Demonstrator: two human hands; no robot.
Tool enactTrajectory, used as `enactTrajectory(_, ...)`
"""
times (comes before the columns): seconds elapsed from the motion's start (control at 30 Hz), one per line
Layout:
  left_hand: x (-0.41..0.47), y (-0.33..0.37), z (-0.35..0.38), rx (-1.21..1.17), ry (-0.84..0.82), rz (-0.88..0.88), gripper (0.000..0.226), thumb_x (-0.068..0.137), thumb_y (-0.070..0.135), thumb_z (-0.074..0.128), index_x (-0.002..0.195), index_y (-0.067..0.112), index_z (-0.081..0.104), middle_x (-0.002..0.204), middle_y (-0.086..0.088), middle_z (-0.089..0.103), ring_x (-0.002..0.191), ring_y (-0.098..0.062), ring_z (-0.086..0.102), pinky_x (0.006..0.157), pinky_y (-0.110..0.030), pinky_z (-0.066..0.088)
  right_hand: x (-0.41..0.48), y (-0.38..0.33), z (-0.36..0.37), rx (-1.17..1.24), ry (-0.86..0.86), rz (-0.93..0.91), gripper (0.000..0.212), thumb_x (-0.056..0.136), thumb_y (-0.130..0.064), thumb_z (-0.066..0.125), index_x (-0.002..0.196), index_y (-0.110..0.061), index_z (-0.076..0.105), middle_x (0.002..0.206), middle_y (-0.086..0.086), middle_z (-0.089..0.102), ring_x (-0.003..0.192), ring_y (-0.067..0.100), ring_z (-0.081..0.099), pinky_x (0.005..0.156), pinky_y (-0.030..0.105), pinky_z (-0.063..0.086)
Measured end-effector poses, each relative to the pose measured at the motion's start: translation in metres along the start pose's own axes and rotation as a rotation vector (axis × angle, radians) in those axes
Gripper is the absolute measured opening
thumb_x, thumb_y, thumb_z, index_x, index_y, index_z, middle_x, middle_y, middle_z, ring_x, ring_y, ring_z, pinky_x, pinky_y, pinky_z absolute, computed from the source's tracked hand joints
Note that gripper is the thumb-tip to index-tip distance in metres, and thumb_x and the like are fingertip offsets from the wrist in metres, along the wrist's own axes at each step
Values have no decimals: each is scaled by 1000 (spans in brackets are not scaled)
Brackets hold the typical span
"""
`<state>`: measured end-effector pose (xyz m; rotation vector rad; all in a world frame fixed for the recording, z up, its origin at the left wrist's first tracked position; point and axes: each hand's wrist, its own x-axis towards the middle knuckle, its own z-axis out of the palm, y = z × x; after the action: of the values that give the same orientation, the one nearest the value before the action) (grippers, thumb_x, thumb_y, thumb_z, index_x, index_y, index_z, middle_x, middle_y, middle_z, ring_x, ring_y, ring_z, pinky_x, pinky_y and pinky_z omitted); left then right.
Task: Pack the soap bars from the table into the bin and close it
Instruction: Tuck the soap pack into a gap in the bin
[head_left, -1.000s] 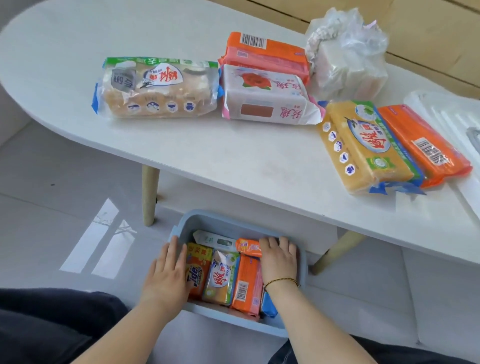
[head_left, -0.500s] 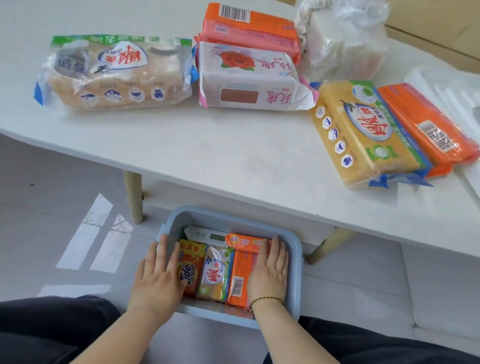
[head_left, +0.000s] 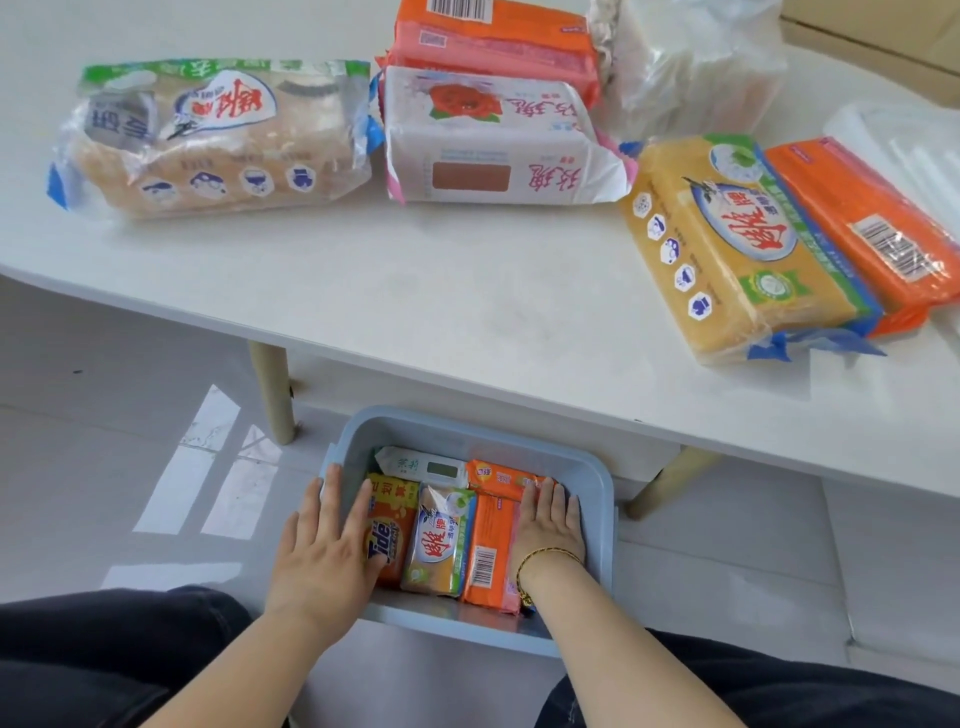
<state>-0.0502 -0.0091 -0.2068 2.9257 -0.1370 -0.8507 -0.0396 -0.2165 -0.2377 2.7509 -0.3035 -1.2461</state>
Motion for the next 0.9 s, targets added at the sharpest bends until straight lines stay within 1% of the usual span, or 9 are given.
enactTrajectory(0.07, 0, 0, 0, 0, -1, -3, 72, 93, 50, 25, 140, 21, -22, 151, -14, -26, 142, -31, -16, 118, -40, 3, -1, -5, 0, 42, 54, -17, 86, 85, -8, 48, 142, -2, -16, 154, 20, -15, 142, 33, -15, 114, 43, -14)
enactTrajectory(0.13, -1, 0, 0, -6, 0, -1, 71, 94, 49, 25, 141, 21, -21, 151, -14, -26, 142, -31, -16, 118, -40, 3, -3, -14, 6, 168, 126, -104, 81, 86, -3, 43, 143, -6, -16, 155, 14, -17, 142, 28, -16, 112, 38, -14)
enactTrajectory(0.2, 1, 0, 1, -17, 6, 2, 71, 93, 49, 26, 141, 22, -20, 152, -14, -25, 142, -30, -16, 117, -40, 3, -4, -22, 12, 279, 127, -188, 85, 87, -3, 46, 143, -10, -18, 154, 9, -21, 142, 25, -18, 113, 34, -12)
enactTrajectory(0.43, 2, -1, 1, -17, -4, 7, 73, 93, 50, 26, 139, 22, -22, 151, -14, -27, 141, -31, -17, 118, -40, 2, 5, -18, 2, 215, -35, -254, 93, 85, -5, 54, 142, -13, -20, 153, 5, -26, 141, 22, -22, 116, 39, -5)
enactTrajectory(0.53, 1, -1, -1, -22, -33, 12, 73, 93, 50, 27, 140, 22, -22, 151, -13, -28, 141, -30, -19, 118, -40, 0, 6, -16, -4, 263, -112, -255, 93, 84, 2, 50, 143, -18, -19, 152, -1, -29, 141, 19, -21, 118, 47, 4)
enactTrajectory(0.57, 1, -2, -1, -21, -40, 12, 73, 93, 50, 27, 140, 22, -22, 151, -12, -29, 141, -30, -19, 118, -39, 0, 6, -14, -6, 274, -123, -261, 93, 83, 5, 48, 143, -19, -18, 153, -1, -28, 142, 18, -20, 119, 47, 5)
enactTrajectory(0.7, -1, -4, -6, -24, -59, 13, 73, 94, 48, 27, 140, 22, -23, 150, -12, -30, 141, -29, -19, 118, -40, 2, -7, -3, -14, 299, -52, -277, 92, 80, 12, 45, 145, -20, -13, 155, 0, -20, 144, 18, -12, 117, 32, -2)
enactTrajectory(0.8, -6, -3, -15, -76, -64, 20, 72, 94, 44, 30, 141, 23, -21, 152, -9, -26, 142, -27, -15, 118, -39, 5, -27, 2, -19, 336, 18, -235, 87, 84, 7, 44, 145, -22, -10, 156, 0, -15, 144, 21, -8, 117, 32, 0)
enactTrajectory(0.9, -11, 1, -31, -222, -19, 5, 72, 94, 38, 36, 142, 22, -16, 156, -6, -7, 144, -24, 3, 118, -38, 14, -52, -1, -38, 350, 79, -268, 75, 88, -3, 43, 146, -21, 0, 158, 3, 1, 145, 22, 1, 118, 35, 5)
